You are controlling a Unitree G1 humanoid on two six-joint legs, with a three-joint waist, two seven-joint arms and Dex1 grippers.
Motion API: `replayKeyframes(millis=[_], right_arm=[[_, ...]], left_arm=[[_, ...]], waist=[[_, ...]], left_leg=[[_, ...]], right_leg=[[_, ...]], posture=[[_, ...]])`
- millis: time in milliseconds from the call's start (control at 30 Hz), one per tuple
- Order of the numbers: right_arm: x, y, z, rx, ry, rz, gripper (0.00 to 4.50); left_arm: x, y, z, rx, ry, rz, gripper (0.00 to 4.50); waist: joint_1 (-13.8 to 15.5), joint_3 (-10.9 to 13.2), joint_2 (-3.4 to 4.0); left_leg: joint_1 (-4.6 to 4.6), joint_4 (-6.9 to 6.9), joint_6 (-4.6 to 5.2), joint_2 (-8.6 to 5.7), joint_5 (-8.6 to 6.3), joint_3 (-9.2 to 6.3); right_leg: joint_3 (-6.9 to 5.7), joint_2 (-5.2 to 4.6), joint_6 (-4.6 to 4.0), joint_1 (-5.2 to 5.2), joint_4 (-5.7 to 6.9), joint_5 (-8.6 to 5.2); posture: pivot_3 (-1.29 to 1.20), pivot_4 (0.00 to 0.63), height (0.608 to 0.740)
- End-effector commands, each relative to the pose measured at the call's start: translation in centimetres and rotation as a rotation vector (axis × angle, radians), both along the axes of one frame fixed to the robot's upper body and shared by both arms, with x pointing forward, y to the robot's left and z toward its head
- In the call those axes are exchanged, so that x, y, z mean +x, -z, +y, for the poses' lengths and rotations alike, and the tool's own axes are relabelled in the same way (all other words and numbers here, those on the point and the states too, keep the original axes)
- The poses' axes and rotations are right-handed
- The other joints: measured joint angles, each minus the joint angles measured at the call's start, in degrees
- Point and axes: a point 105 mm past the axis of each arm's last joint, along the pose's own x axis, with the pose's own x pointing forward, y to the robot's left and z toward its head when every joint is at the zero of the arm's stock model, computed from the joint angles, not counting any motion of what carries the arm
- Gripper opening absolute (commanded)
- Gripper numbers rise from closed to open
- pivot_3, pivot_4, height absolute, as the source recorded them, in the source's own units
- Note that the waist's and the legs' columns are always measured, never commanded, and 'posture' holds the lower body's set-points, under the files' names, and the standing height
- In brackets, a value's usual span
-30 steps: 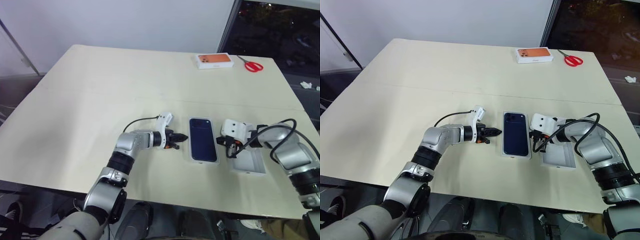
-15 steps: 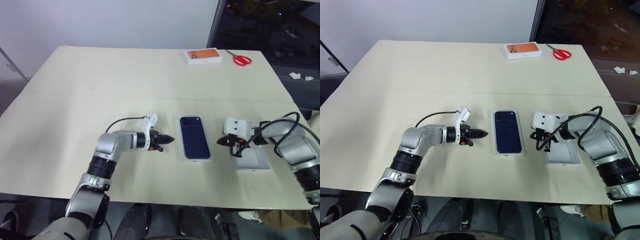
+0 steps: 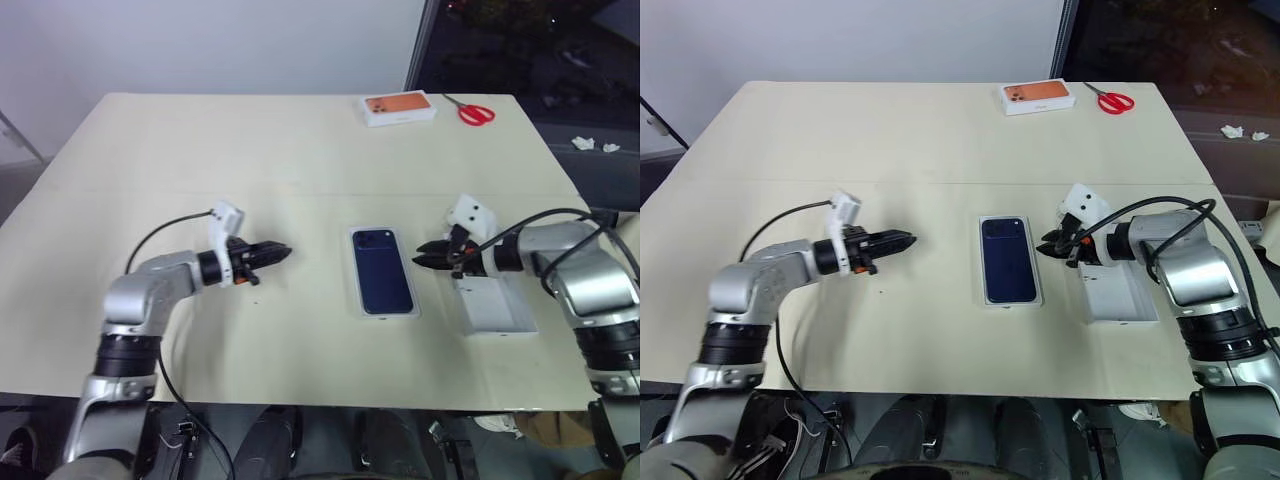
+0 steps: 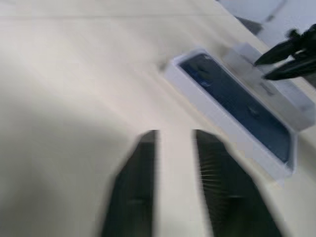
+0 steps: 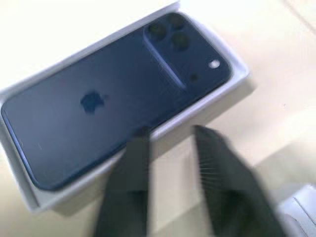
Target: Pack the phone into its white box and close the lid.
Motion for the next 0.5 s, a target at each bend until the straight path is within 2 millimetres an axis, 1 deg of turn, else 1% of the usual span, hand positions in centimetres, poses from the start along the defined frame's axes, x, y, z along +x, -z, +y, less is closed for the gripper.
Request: replayKeyframes(millis=[33,67,100,233,300,367,400,500], right_arm=[[-0.1,-1.8,-0.8,-0.003,0.122,-0.030,3.50],[-0.3,-1.6,-1.0,-0.006,0.162,-0.003,4.03],[-0.7,-1.5,-1.1,0.003,0.185,0.034,4.48],[-2.0,-0.9,-1.4,-0.010,0.277,0.128,4.48],[-2.1,-0.8,-2.1,-0.001,0.388,0.169,4.48],[-2.3,-0.3,-2.9,-0.004,0.484,0.209,4.48],[-2.6,0.1,-3.2,-0.035,0.507,0.225,4.48],[-3.2,0.9,-3.5,-0.046,0.522,0.264,4.48]], left_arm=[[-1.3,-1.8,1.0,-0.021,0.047,-0.107,3.43],[-1.7,-1.8,1.3,-0.019,0.053,-0.117,3.99],[-2.0,-1.7,1.7,-0.010,0.054,-0.131,4.46],[-3.2,-2.1,2.4,-0.002,0.084,-0.188,4.46],[-3.9,-2.8,2.3,0.004,0.113,-0.245,4.46],[-4.3,-3.3,2.4,-0.026,0.115,-0.252,4.46],[-4.6,-3.4,2.4,-0.028,0.127,-0.266,4.46],[-5.3,-3.5,2.4,-0.009,0.146,-0.301,4.46]], waist=[[0.0,0.0,0.00],[0.0,0.0,0.00],[0.0,0.0,0.00],[0.0,0.0,0.02],[-0.1,0.0,0.01],[0.0,0.0,0.02],[0.0,0.0,0.02],[-0.1,0.0,0.04]], left_leg=[[-0.06,0.01,0.00,-0.02,0.00,0.00],[-0.13,0.02,0.02,-0.03,-0.01,0.01],[-0.17,0.02,0.02,-0.03,-0.01,0.01],[-0.45,0.02,0.04,-0.01,-0.01,0.00],[-0.58,0.02,0.04,-0.01,-0.01,0.01],[-0.66,0.05,0.05,-0.02,0.00,0.02],[-0.67,0.05,0.05,-0.02,0.00,0.02],[-0.67,0.04,0.07,-0.02,0.00,0.03]], right_leg=[[0.00,-0.02,0.00,-0.03,-0.01,0.00],[0.00,-0.04,-0.01,-0.10,-0.01,0.01],[0.00,-0.05,-0.01,-0.15,-0.01,0.01],[0.00,-0.05,-0.02,-0.45,0.03,0.01],[0.01,-0.05,-0.03,-0.58,0.05,0.01],[0.02,-0.07,-0.03,-0.68,0.10,0.02],[0.01,-0.08,-0.04,-0.68,0.10,0.02],[0.02,-0.08,-0.04,-0.69,0.11,0.02]], posture=[[0.00,0.150,0.740],[0.00,0.150,0.740],[0.00,0.150,0.740],[0.00,0.150,0.740],[0.00,0.150,0.740],[0.00,0.150,0.740],[0.00,0.150,0.740],[0.00,0.150,0.740]])
